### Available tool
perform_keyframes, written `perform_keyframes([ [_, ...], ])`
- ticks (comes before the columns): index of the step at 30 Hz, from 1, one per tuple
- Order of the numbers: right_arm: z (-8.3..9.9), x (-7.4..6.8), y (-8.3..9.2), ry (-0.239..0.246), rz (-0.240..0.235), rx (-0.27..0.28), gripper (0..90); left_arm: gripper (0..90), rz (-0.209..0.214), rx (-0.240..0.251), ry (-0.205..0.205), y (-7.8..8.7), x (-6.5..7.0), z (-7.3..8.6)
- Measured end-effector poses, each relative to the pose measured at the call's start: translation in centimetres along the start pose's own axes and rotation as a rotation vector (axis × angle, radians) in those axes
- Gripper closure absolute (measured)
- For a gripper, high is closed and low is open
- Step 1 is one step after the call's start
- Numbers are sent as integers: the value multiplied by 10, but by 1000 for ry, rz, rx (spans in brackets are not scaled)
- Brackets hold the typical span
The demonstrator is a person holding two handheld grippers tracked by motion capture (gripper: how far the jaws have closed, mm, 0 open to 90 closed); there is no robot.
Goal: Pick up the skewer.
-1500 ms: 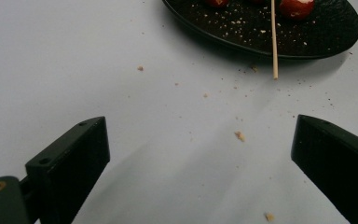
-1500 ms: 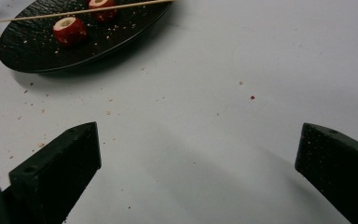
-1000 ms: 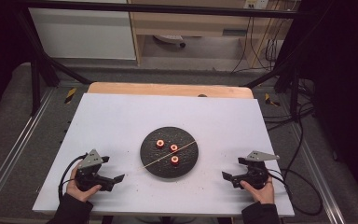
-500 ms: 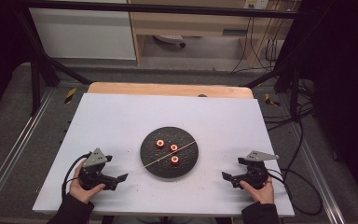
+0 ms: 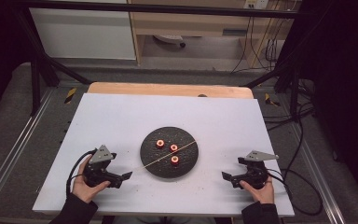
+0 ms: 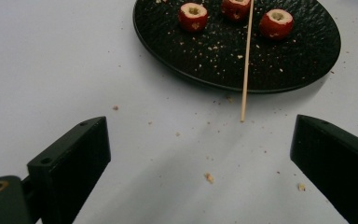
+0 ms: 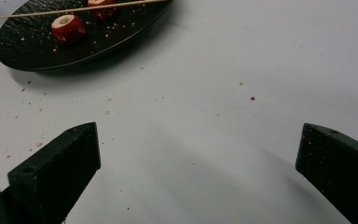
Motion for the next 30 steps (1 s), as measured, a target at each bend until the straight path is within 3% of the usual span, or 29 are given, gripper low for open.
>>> perform_keyframes([
  [14,0,0,0,1,-2,0,6,19,-21,-77,-79,-14,17,-24],
  [30,0,-1,0,1,-4,-1,5,34,-18,-128,-124,-26,27,-46],
])
Point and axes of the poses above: each handheld gripper's, and its own axes: y roughly backward along the jaws, z roughly out of its underside, x roughly to its right, the point moved 9 cm from there along -y, roughly forward along the jaws, and after that the axes turned 7 degrees about -x, right-handed, at the moved point
